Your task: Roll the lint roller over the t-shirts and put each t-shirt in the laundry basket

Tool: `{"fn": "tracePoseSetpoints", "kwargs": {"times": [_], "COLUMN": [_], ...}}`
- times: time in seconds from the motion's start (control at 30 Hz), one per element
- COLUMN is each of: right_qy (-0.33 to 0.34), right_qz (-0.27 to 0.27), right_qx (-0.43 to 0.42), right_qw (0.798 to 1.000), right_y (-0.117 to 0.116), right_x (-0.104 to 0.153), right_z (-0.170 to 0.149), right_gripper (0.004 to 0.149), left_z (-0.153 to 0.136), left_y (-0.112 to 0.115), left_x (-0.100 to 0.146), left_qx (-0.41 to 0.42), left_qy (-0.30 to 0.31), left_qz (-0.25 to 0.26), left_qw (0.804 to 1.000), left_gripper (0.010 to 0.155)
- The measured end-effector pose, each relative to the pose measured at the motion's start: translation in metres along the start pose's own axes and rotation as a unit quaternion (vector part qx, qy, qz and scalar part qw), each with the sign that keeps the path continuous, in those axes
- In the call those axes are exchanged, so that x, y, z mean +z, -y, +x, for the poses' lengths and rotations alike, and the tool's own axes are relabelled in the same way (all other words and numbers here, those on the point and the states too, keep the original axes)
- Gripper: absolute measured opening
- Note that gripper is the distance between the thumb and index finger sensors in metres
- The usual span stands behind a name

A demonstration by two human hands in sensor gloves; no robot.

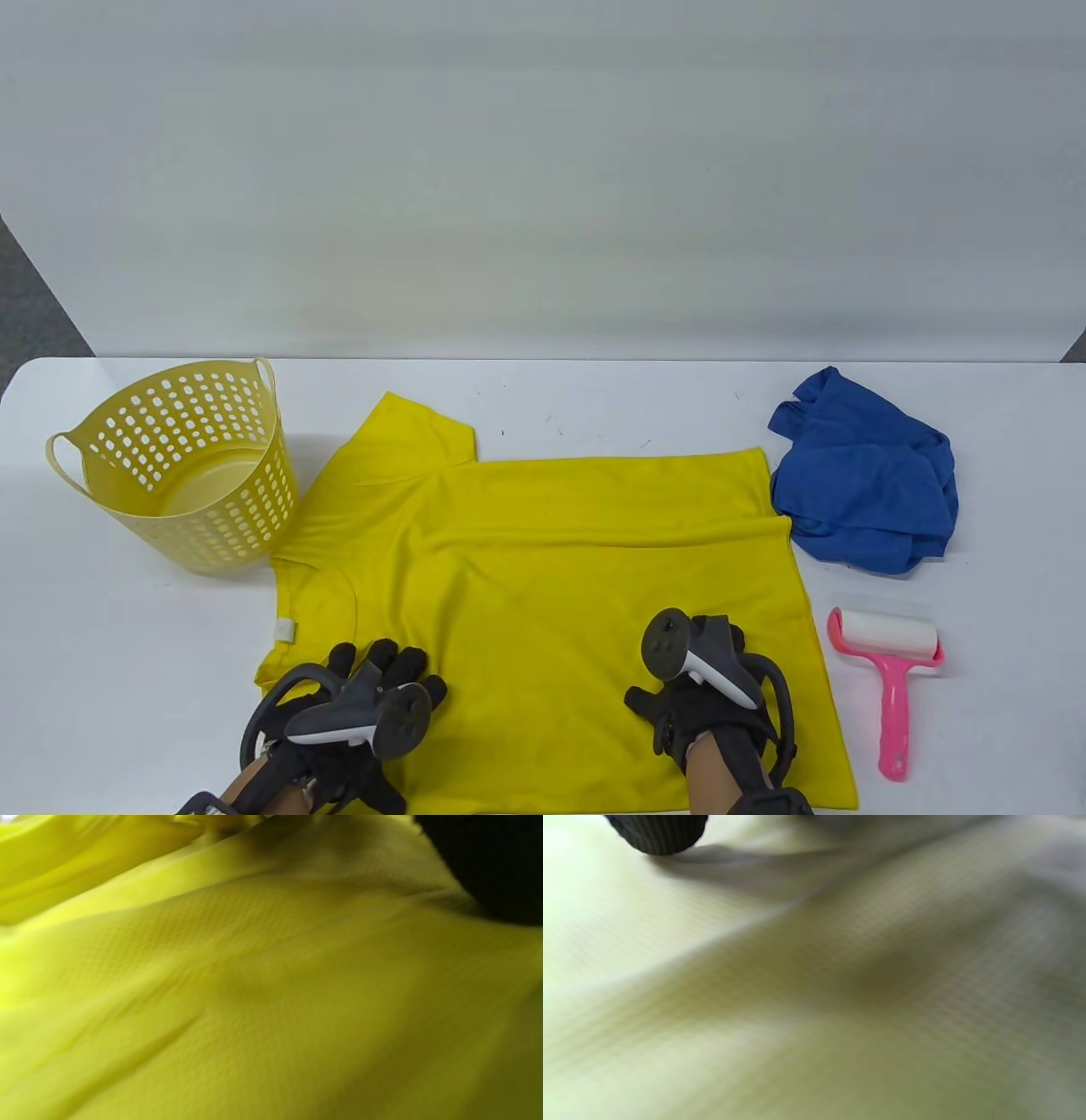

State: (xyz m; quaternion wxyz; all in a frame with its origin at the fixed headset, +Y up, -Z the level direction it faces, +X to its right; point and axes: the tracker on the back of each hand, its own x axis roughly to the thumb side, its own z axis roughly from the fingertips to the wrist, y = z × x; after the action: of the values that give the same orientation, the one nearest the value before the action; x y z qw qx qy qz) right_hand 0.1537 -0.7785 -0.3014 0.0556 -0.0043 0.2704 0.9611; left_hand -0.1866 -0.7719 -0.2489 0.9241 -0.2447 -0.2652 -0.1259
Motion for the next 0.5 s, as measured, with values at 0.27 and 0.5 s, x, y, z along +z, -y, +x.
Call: {"fn": "tracePoseSetpoints", "kwargs": {"times": [0.27,0.5], "right_qy": [-0.025,-0.025], "right_qz": [0.011,0.017], "right_qx": [-0.033,-0.036], "right_qw": [0.999,0.999], "right_y": [-0.002,-0.002], "right_x": [-0.004,-0.004], "right_z": [-0.017,-0.017], "right_gripper": [0.086,0.085], "left_z": [-0.023,-0.042], "left_y": [0.002,0.011], "left_x": [-0.001,-0.008], "left_qx": [0.034,0.065], "left_qy": [-0.1,-0.165], "left_qz": [0.017,0.006], "left_qw": [0.994,0.984], "left_gripper": [0.11,0.102]}}
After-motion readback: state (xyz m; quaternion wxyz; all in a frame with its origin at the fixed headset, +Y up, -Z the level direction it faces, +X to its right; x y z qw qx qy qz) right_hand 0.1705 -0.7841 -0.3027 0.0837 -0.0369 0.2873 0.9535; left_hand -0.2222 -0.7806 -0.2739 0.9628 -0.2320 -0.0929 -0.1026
